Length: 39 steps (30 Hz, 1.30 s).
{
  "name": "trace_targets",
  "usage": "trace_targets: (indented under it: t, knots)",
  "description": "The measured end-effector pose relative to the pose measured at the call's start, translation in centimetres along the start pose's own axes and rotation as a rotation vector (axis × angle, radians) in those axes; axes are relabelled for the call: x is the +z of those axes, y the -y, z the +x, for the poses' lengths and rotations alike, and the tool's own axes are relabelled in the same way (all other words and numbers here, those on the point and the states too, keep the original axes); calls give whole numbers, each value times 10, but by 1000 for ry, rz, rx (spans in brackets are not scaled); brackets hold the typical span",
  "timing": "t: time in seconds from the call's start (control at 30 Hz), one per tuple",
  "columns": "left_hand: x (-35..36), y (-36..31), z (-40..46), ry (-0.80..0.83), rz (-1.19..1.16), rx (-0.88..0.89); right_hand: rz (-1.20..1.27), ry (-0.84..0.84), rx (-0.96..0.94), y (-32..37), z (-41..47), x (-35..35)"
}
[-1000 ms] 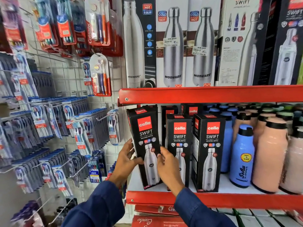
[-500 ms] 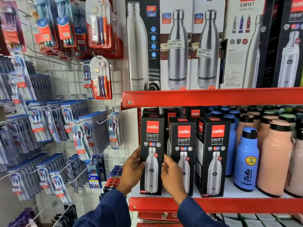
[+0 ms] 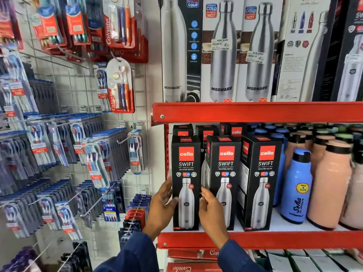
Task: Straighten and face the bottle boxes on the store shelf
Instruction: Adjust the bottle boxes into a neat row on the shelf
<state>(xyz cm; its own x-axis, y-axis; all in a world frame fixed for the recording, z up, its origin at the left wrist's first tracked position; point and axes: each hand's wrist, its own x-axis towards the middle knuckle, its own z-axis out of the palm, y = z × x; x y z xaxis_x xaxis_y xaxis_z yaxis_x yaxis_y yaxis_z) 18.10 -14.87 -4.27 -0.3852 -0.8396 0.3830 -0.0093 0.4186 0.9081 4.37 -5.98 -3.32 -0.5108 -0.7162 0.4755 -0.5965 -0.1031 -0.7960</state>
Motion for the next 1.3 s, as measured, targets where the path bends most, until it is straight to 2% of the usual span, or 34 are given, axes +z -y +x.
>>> trace_targets:
  t: [0.4, 0.73, 1.3]
  knots:
    - [10, 3, -12, -39, 31, -18, -53, 89, 21, -8, -6, -2]
    - [9, 0, -28, -63, 93, 0, -41, 89, -25, -7, -20, -8]
    - [4, -7, -35, -47, 160, -50, -16, 86, 9, 1, -30, -20]
